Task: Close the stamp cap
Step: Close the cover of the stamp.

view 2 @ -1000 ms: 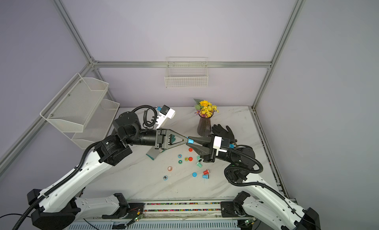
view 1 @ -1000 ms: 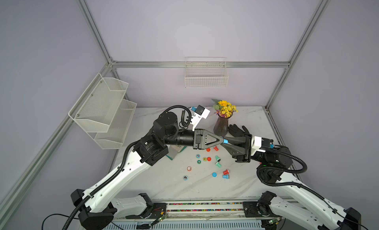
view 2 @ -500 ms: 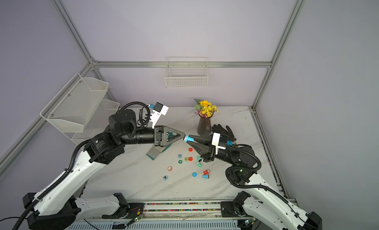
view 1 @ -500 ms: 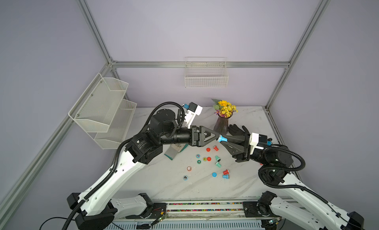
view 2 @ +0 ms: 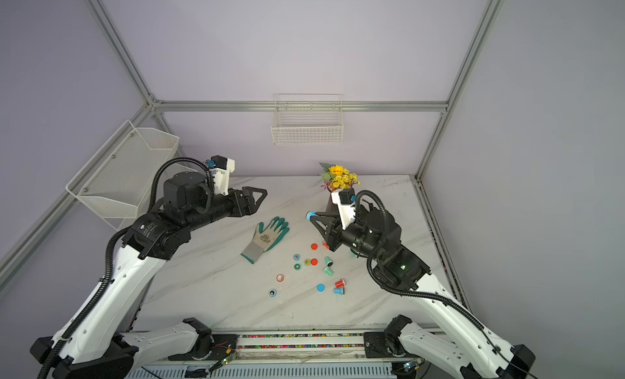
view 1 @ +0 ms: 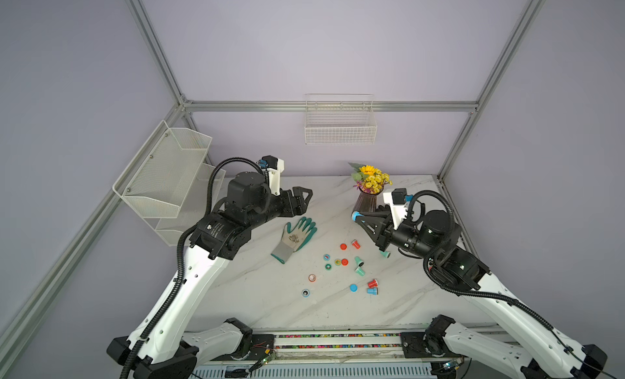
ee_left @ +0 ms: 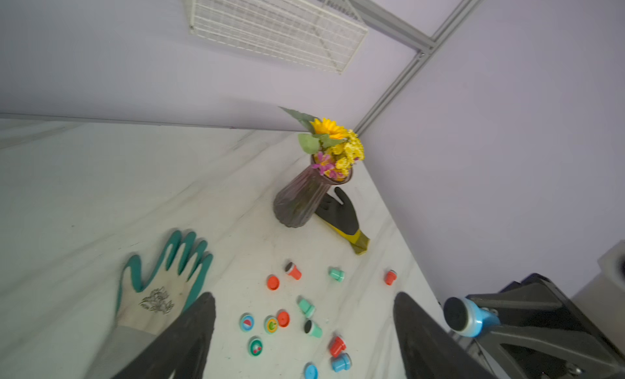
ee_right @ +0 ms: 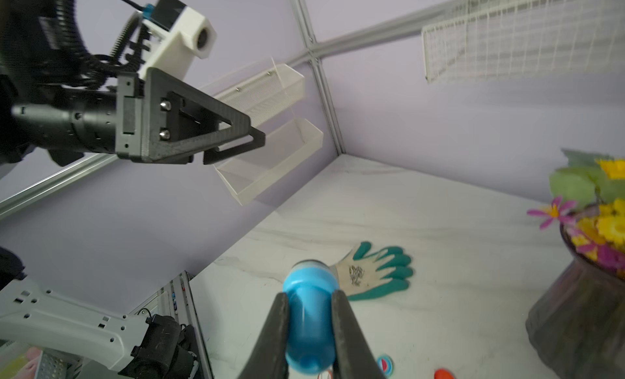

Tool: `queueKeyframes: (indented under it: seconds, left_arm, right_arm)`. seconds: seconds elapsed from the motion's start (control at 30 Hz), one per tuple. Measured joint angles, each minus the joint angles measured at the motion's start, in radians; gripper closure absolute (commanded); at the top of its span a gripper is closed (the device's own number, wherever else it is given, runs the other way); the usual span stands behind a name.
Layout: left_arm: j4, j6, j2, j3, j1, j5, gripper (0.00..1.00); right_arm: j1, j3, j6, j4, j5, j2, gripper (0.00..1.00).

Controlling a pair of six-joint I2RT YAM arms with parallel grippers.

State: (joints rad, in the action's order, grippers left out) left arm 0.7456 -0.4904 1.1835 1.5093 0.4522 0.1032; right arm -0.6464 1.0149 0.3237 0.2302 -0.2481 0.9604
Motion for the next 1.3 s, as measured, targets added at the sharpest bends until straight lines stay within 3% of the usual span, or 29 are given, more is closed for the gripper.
queueKeyframes:
  seconds: [0.23, 0.5, 0.73, 1.03, 1.3]
  left_arm:
    - [-0.038, 0.086, 0.058, -0.152, -0.151, -0.026, 0.18]
    - [-0.093, 0.184, 0.078, -0.268, -0.224, -0.058, 0.18]
    - [-0.201, 0.280, 0.078, -0.395, -0.237, -0.139, 0.18]
    - [-0.262, 0.291, 0.072, -0.483, -0.238, -0.173, 0.18]
    - [-0.270, 0.291, 0.070, -0.483, -0.238, -0.175, 0.18]
  right_arm:
    - [0.000, 0.051, 0.191, 0.317, 0.140, 0.105, 1.00]
    - [-0.001, 0.105, 0.309, 0.524, 0.184, 0.223, 1.00]
    - [-0.113, 0.066, 0.423, 0.584, 0.221, 0.297, 1.00]
    - [-0.315, 0.064, 0.510, 0.621, 0.342, 0.514, 1.00]
    - [-0.341, -0.005, 0.537, 0.596, 0.381, 0.564, 1.00]
